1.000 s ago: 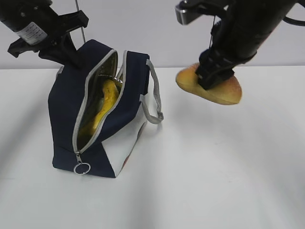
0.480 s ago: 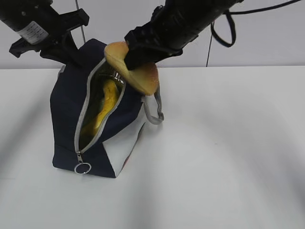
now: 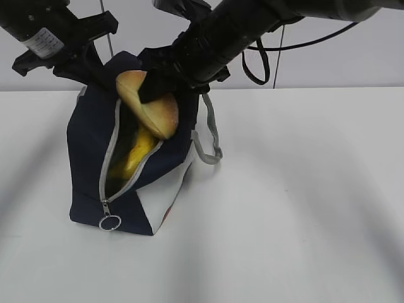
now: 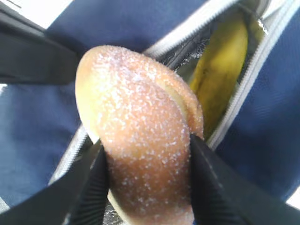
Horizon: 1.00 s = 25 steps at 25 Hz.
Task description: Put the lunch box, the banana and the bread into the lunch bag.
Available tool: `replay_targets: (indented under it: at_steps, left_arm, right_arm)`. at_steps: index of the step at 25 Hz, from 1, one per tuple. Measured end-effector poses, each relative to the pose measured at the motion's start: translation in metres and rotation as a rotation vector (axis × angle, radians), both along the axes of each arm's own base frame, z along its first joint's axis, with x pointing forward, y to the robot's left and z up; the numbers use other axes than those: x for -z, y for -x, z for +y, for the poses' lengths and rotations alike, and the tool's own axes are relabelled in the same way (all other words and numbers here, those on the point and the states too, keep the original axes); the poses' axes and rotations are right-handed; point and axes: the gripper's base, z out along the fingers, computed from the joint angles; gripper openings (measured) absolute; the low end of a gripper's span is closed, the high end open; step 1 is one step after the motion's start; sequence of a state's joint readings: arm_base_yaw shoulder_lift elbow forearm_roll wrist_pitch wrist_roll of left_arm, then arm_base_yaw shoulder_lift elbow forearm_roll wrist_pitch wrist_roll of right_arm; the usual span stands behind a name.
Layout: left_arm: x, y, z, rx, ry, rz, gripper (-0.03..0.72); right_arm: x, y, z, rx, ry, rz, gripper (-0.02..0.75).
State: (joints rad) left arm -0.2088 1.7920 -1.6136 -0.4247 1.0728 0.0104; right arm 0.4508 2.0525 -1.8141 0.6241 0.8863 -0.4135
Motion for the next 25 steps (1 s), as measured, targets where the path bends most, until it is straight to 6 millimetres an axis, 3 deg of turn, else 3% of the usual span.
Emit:
replay_targets:
  at_steps: [3, 10, 20, 25]
  left_arm:
    - [0.0, 0.0, 0.0, 0.0, 0.0, 0.0, -0.003]
    - [0.0, 0.0, 0.0, -0.001, 0.007, 0.0, -0.003]
    - [0.0, 0.0, 0.0, -0.002, 0.005, -0.003, -0.003]
    - [0.0, 0.0, 0.0, -0.002, 0.0, -0.003, -0.003]
  right_arm:
    - [0.001, -0.001, -0.001, 0.013, 0.033, 0.009, 0.354]
    - [0.033, -0.009, -0.003, 0.05, 0.144, 0.088, 0.354]
    - [0.024, -0.009, 0.016, 0.103, -0.029, 0.089, 0.355]
    - [0.034, -0.01, 0.026, 0.112, -0.058, 0.113, 0.434]
